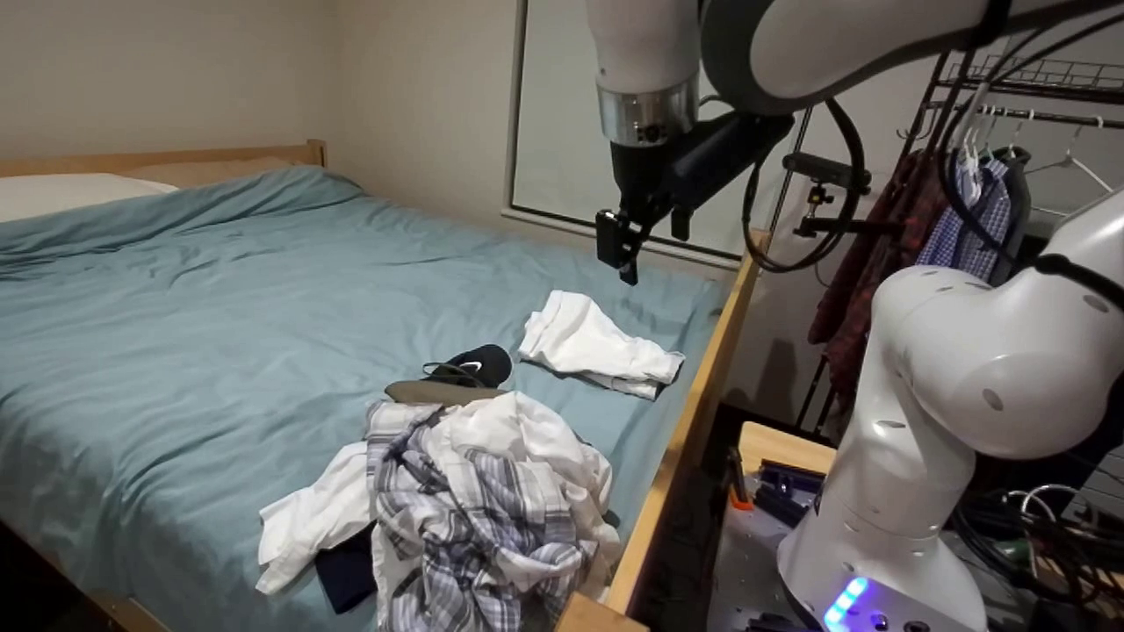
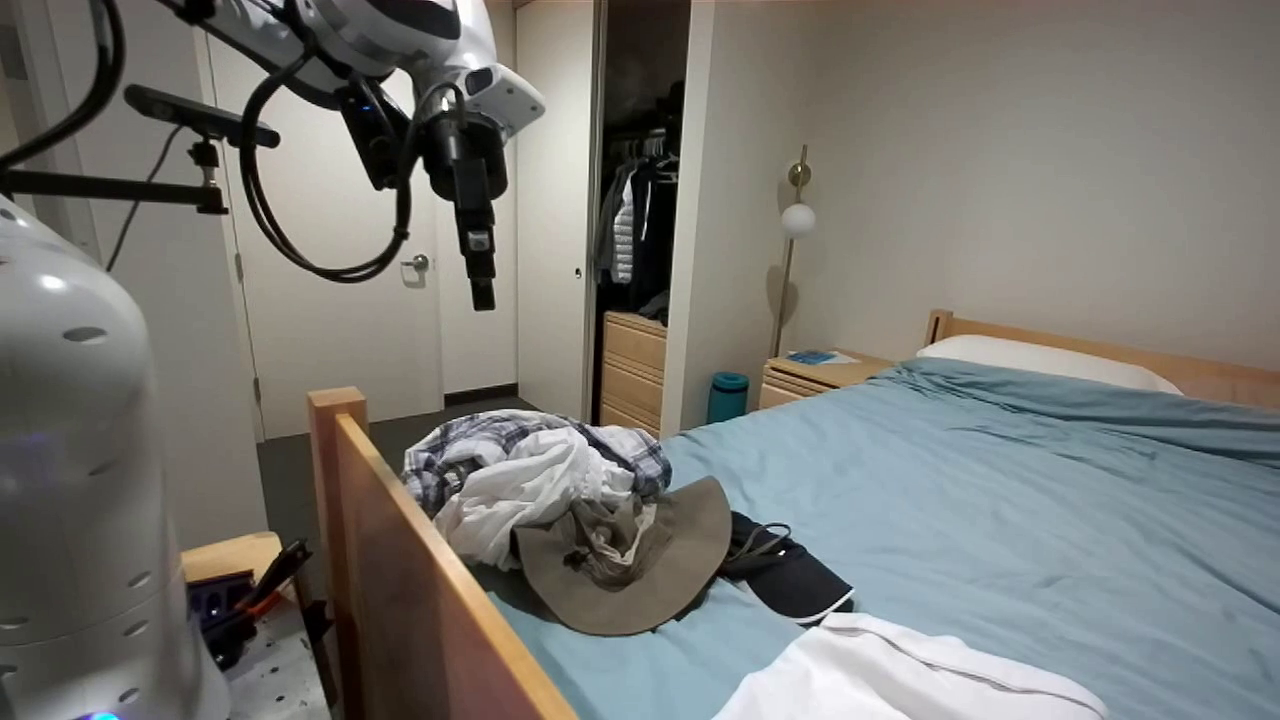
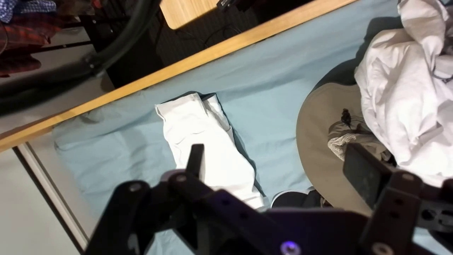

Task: Move the grey hat forward

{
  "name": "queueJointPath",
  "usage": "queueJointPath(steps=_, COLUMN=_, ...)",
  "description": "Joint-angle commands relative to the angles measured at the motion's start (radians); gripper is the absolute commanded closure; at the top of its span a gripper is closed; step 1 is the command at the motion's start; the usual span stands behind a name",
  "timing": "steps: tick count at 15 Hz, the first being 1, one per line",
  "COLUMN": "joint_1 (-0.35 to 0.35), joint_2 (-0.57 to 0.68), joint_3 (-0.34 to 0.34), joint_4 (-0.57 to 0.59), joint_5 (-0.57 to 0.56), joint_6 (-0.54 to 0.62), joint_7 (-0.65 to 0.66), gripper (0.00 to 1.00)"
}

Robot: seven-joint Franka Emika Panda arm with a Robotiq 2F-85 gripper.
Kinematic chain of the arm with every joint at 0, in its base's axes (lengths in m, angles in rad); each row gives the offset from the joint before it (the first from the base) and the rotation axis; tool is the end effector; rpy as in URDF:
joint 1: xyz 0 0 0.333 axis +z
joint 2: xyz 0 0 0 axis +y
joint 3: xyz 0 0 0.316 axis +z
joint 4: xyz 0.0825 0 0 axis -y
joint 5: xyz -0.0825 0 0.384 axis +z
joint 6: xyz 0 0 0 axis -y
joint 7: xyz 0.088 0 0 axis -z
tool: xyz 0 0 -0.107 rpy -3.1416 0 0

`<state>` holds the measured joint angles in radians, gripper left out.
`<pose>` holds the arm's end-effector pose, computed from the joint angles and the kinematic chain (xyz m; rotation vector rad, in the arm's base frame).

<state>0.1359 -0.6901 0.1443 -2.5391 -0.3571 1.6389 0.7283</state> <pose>0.3160 0.0580 0.4871 2.5883 -0.5609 0.0229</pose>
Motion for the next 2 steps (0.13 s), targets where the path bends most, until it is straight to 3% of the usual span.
queueJointPath(steps=1, joint_1=-0.042, joint_2=-0.001, joint_3=0.034, joint_4=0.0, joint_5=0.018, joint_6=0.007, joint_7=-0.023, gripper=0.0)
queueJointPath(steps=2, joint_1=-0.042, joint_2=0.001, joint_3=0.033, joint_4=0.0, joint_5=0.018, joint_6=0.007, joint_7=-0.024, gripper=0.0)
